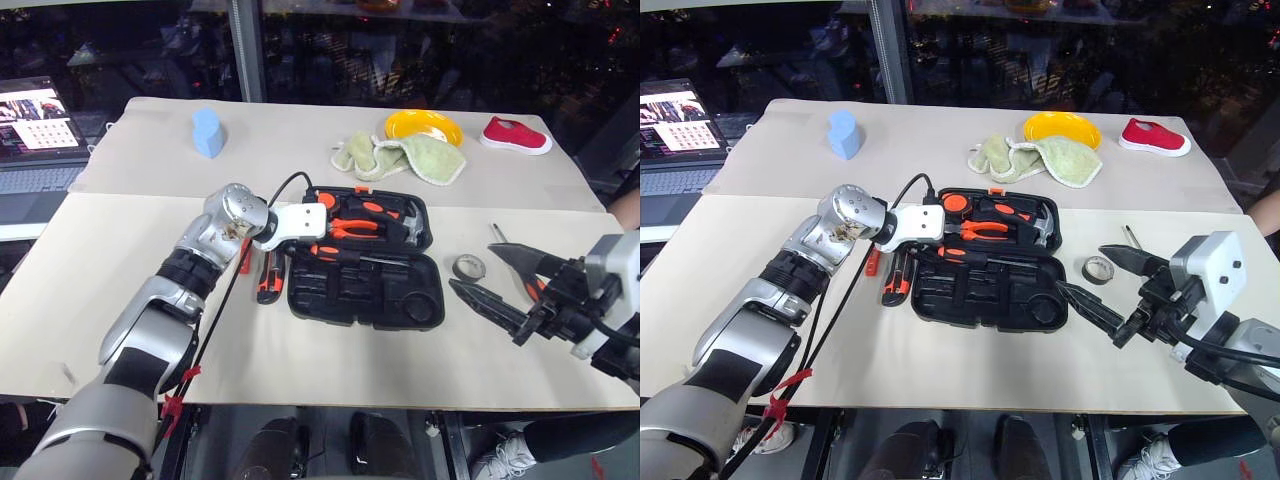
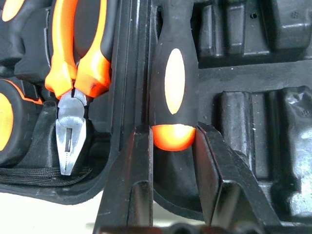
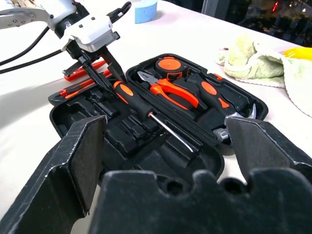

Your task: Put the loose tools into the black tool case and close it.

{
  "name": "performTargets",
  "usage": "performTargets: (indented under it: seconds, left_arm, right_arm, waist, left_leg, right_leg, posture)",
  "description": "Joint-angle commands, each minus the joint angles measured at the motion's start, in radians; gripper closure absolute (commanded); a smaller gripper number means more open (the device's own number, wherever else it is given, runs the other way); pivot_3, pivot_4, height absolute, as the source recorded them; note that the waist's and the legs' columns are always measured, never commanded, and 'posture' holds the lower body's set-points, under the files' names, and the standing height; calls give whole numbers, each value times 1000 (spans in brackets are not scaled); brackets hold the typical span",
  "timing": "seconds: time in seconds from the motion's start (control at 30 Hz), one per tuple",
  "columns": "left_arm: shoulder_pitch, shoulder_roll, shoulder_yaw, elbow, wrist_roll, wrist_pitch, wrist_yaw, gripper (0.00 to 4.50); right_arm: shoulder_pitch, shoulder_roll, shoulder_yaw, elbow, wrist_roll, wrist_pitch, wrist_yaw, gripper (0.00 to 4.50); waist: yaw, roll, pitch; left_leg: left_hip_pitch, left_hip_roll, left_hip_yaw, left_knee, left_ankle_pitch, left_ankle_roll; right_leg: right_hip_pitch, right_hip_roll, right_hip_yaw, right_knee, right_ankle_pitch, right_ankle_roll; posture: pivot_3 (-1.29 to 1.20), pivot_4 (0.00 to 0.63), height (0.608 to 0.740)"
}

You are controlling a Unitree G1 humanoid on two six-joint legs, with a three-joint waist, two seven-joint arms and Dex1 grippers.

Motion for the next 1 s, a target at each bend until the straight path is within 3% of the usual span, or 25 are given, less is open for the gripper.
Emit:
performTargets:
  seconds: [0.03, 0.07, 0.1, 0.33, 0.47, 0.5, 0.57, 0.7, 0.9, 1.0]
  left_arm:
    - [-11, -16, 35, -1, -15, -18, 7, 3808]
    - [-11, -18, 40, -4, -21, -12, 3, 2809]
    - [-13, -20, 47, -9, -27, -2, -4, 2635]
    - [-43, 6, 85, -34, -52, 10, -36, 32]
    - [-77, 0, 128, -41, -91, 36, -61, 32]
    - [-84, -7, 131, -34, -94, 34, -61, 480]
    - [-84, -21, 122, -24, -93, 10, -71, 794]
    - [-55, -62, 107, -9, -80, -31, -58, 2425]
    - [-31, -91, 106, 0, -82, -46, -64, 4463]
    - [-36, -98, 106, 17, -75, -57, -59, 4463]
  right_arm:
    - [-18, -12, -12, -3, -3, -14, -2, 0]
    - [-17, -12, -11, -4, -4, -14, -1, 0]
    - [-17, -11, -10, -3, -6, -15, 1, 0]
    - [-8, -3, -4, -8, -16, -22, 8, 0]
    - [0, 3, -3, -13, -22, -27, 11, 0]
    - [0, 4, -1, -12, -25, -28, 12, 0]
    - [-4, 5, 2, -7, -31, -30, 11, 0]
    - [-4, 6, 3, -7, -41, -29, 12, 0]
    - [15, 10, -16, -15, -39, -24, 11, 0]
    - [22, 15, -15, -20, -41, -26, 8, 0]
  waist:
    - [1, 0, 0]
    - [1, 0, 0]
    - [3, 0, 0]
    - [0, 0, 0]
    - [0, 0, 0]
    - [0, 0, 0]
    - [1, 0, 0]
    - [2, 0, 0]
    - [-3, 0, 0]
    - [-1, 0, 0]
  left_leg:
    - [0, 0, 0, 0, 0, 0]
    - [0, 0, 0, 0, 0, 0]
    - [0, 0, 0, 0, 0, 0]
    - [0, 0, 0, 1, 0, 0]
    - [0, 0, 0, 1, 0, 0]
    - [0, 0, 0, 1, 0, 0]
    - [0, 0, 0, 2, 0, 0]
    - [0, 0, 0, 2, 0, 0]
    - [0, 0, 0, 1, 0, 0]
    - [0, 0, 0, 2, 1, 0]
  right_leg:
    - [0, 0, 0, 0, 0, 0]
    - [0, 0, 0, 0, 0, 0]
    - [0, 0, 0, 0, 0, 0]
    - [0, 0, 0, 1, 1, 0]
    - [0, 0, 0, 1, 1, 0]
    - [0, 0, 0, 1, 1, 0]
    - [0, 0, 0, 1, 1, 0]
    - [0, 0, 0, 0, 1, 0]
    - [0, 1, 0, 1, 1, 0]
    - [0, 0, 1, 1, 1, 0]
  posture:
    - [0, 150, 740]
    - [0, 150, 740]
    - [0, 150, 740]
    - [0, 150, 740]
    - [0, 150, 740]
    - [0, 150, 740]
    - [0, 150, 740]
    - [0, 150, 740]
    - [0, 150, 740]
    - [0, 150, 740]
